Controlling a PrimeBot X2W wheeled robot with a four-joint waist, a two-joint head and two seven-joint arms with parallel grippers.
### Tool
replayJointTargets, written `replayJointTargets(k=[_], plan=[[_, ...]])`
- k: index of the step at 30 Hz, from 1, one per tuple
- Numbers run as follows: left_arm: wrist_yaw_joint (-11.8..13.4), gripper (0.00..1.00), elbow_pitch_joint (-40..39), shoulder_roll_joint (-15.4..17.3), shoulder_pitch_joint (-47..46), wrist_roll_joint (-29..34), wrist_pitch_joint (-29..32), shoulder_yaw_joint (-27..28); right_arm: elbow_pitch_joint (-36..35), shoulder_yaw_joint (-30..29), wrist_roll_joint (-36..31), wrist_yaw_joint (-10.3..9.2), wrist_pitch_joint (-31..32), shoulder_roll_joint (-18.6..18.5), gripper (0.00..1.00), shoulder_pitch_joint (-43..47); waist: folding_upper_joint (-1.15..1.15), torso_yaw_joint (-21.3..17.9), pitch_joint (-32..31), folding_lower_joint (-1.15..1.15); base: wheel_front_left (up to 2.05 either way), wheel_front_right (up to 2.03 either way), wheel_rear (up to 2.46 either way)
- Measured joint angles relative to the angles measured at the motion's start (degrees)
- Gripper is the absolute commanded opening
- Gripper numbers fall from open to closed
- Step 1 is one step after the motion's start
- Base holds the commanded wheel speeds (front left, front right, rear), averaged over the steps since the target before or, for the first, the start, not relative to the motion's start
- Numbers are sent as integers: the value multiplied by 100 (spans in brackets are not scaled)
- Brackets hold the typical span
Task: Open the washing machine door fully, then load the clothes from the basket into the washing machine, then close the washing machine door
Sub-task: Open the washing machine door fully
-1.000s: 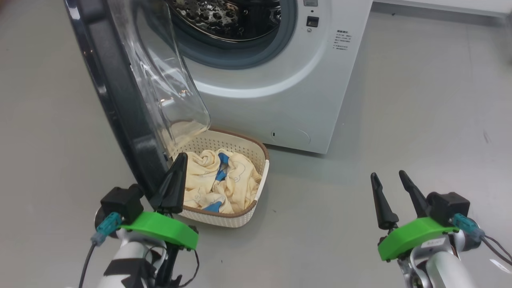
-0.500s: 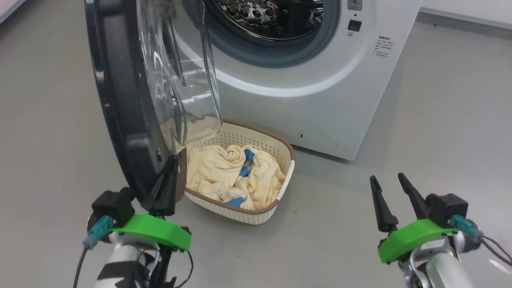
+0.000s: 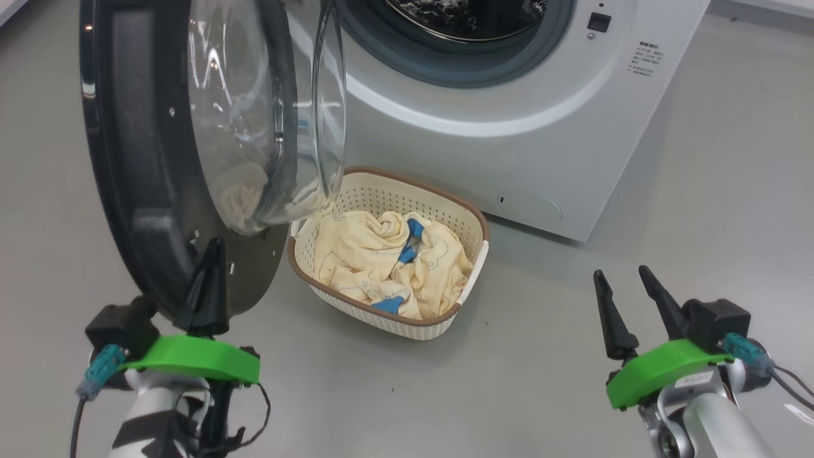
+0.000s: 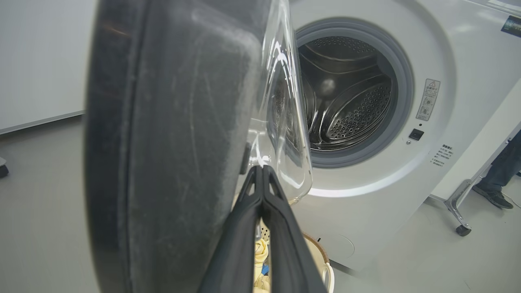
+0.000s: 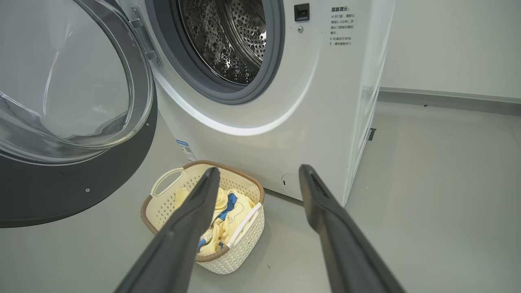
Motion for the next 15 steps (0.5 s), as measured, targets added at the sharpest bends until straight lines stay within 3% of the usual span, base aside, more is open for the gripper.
replayJointTargets(k=[15], plan=[[0,0,-94,73,-60,-48,-1,1258,2,87,-138,0,0,-236,100,-338,0,87,582,0,0,0,0]])
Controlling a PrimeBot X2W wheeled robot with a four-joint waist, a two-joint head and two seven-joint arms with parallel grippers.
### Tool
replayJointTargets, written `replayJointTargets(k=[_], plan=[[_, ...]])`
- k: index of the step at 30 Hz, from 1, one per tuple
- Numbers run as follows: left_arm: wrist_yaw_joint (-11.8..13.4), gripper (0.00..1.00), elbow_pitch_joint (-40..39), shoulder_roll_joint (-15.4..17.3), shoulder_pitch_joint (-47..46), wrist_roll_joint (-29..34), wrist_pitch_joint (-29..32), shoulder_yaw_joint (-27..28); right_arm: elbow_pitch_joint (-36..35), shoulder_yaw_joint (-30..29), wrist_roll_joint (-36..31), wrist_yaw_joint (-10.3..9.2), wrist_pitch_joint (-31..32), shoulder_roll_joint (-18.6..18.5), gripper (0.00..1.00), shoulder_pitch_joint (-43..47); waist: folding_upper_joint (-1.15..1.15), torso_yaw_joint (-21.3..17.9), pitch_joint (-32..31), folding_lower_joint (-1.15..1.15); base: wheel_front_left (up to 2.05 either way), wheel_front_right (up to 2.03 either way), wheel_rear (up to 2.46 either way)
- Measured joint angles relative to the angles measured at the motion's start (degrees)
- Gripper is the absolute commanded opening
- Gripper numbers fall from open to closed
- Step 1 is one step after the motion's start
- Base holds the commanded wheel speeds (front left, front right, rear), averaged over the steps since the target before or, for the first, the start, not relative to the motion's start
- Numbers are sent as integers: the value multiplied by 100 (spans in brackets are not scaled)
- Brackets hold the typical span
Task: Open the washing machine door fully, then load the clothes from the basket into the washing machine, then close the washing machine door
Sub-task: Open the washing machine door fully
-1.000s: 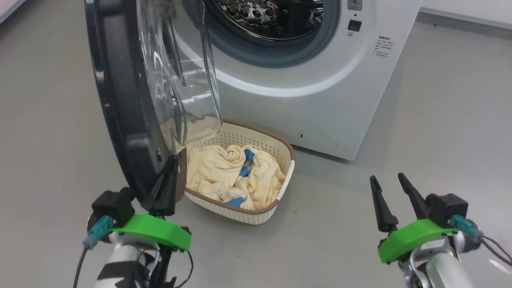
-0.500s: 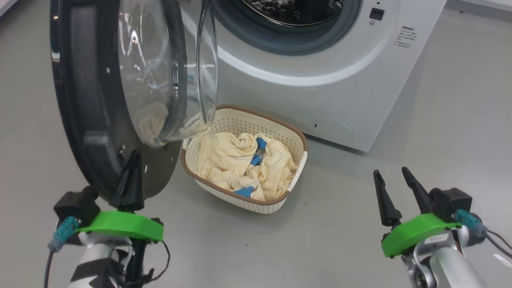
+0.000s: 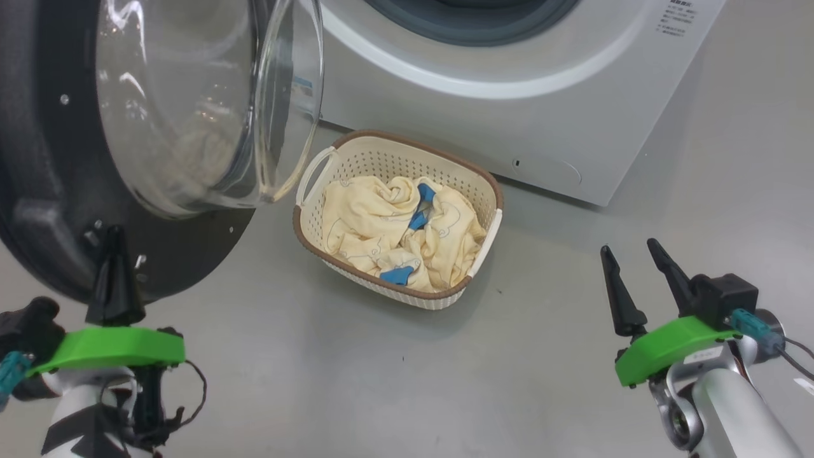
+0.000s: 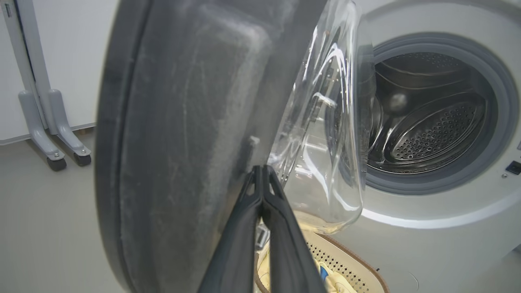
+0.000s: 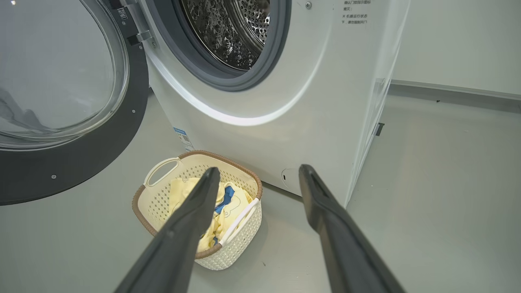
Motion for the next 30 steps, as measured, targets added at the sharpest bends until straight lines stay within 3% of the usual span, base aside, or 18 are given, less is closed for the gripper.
replayJointTargets(k=[19,30], plan=[[0,0,458,447,-903,-219,0,1113,-287,-114,-257,0,189,-397,100,-289,0,37,1004,0,0,0,0],[4,0,1148,903,-1613,-382,0,1302,-910,-328,-426,0,590,-589,100,-283,0,100,1538,0,0,0,0]])
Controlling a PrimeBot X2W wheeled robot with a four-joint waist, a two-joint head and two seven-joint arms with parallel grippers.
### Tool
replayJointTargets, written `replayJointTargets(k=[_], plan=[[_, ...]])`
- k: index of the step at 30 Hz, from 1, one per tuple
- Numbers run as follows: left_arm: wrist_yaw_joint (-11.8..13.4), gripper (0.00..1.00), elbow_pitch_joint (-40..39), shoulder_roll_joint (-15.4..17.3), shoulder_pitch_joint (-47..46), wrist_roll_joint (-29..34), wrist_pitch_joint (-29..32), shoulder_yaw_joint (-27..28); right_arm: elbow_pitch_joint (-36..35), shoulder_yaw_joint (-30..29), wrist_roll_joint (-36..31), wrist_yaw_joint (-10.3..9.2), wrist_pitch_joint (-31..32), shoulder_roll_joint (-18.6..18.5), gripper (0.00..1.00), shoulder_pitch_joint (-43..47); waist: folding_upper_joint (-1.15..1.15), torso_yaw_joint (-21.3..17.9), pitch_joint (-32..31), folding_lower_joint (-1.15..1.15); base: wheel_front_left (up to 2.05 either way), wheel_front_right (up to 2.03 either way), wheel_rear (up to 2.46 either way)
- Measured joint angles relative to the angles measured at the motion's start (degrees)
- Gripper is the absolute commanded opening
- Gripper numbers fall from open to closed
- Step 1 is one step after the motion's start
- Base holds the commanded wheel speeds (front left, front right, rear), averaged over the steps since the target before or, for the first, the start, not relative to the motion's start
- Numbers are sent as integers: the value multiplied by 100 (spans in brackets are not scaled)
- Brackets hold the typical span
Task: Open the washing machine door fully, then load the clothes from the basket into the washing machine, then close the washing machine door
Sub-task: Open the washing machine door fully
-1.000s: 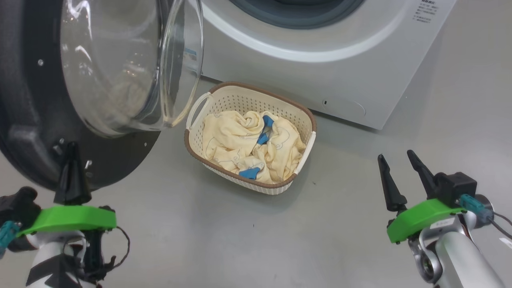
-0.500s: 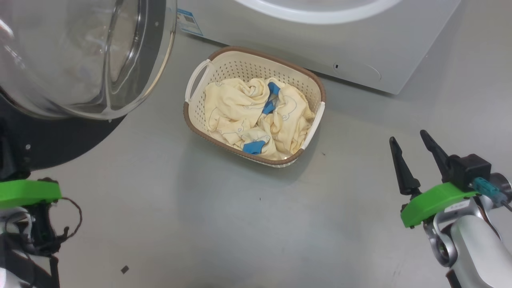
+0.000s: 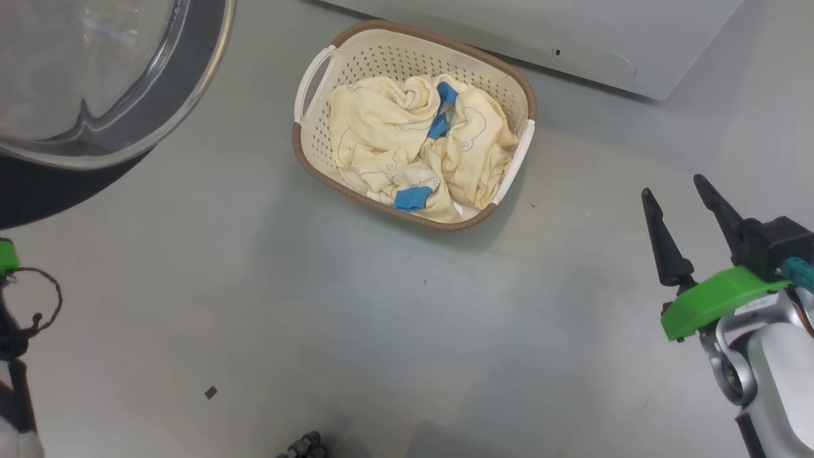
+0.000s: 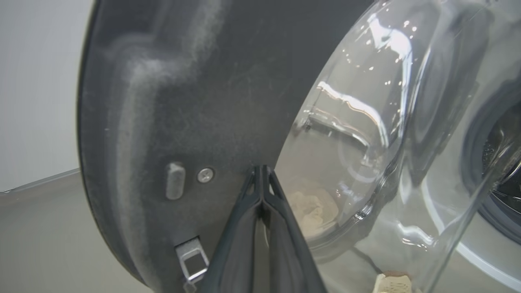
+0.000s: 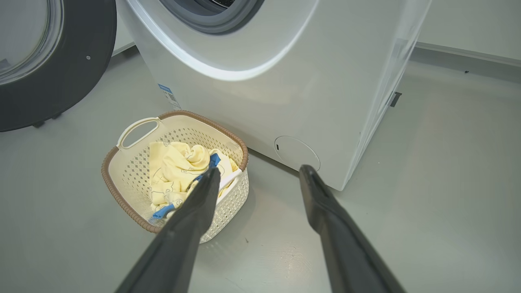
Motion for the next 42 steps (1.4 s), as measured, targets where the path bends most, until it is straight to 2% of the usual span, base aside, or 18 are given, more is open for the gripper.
replayJointTargets(k=[12,16,26,33,42], plan=[[0,0,521,234,-374,-32,-1,439,-405,-138,-90,0,256,-105,100,34,0,54,319,0,0,0,0],[0,0,659,346,-391,-31,-1,464,-504,-137,-99,0,322,-116,100,41,0,59,393,0,0,0,0],[1,0,715,349,-481,-24,-1,459,-558,-132,-99,0,388,-153,100,49,0,119,396,0,0,0,0],[12,0,772,445,-442,-35,-1,124,-386,-4,-86,0,326,-137,100,47,0,45,171,-1,0,0,0],[21,0,450,388,-136,-89,0,-299,-78,80,-10,0,75,-40,100,38,0,-87,-157,-1,0,0,0]])
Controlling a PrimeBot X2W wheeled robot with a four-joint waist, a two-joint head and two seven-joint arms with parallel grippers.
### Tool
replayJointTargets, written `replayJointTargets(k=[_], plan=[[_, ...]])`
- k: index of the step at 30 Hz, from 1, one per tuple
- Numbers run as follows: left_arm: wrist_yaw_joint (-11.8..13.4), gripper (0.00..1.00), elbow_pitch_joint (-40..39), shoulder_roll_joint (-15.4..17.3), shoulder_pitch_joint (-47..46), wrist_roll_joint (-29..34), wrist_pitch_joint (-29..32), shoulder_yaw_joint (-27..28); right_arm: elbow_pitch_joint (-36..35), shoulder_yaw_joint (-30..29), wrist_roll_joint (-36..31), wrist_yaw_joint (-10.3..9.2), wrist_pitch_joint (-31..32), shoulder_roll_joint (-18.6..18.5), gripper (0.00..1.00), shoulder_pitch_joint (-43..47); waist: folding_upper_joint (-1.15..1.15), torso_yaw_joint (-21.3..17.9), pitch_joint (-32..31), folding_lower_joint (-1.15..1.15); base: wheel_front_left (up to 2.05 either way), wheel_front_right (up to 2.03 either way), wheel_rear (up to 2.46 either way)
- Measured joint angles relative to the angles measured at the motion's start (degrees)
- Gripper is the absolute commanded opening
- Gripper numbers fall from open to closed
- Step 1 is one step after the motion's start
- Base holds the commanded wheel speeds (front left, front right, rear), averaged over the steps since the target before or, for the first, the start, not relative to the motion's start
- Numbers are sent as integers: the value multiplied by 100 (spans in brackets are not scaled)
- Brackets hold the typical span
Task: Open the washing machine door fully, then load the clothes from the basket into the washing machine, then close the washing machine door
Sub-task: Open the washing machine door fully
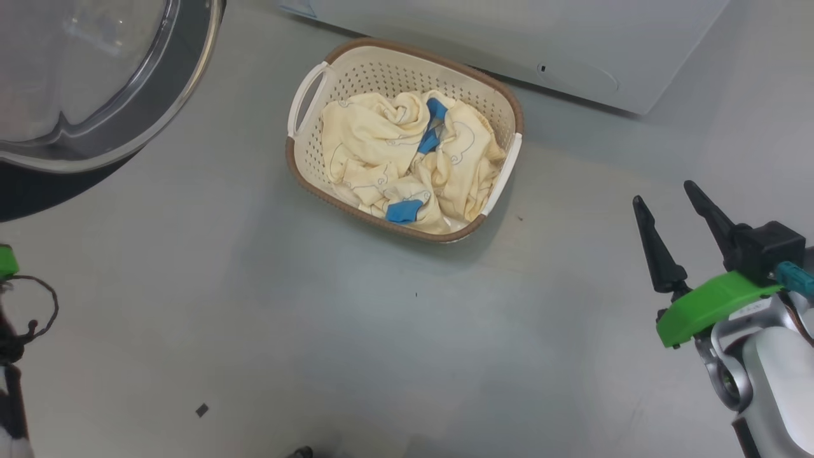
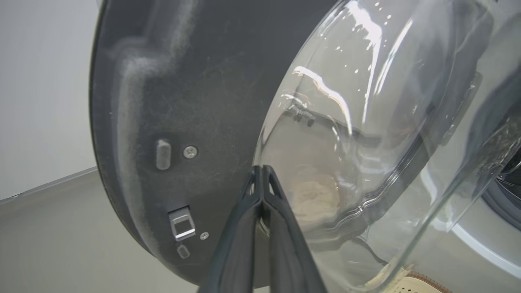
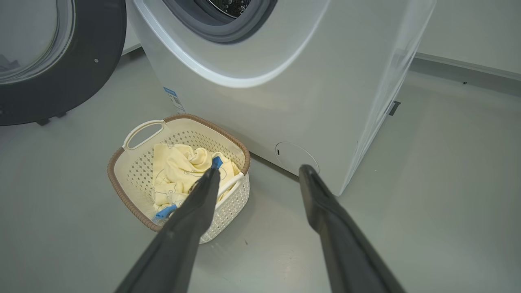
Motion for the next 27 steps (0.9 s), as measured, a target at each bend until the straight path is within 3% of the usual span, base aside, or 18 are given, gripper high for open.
replayJointTargets(k=[17,18,27], plan=[[5,0,-1358,-449,1217,268,0,-1300,794,-158,292,0,-606,383,100,-135,0,-647,-1024,0,0,0,0],[5,0,-1965,-460,1912,267,0,-1875,705,-303,334,0,-659,681,100,-89,0,-1359,-1422,0,0,0,0],[5,0,-2309,-569,2274,276,0,-2083,420,-354,331,0,-664,893,100,236,0,-2010,-1629,0,0,0,0]])
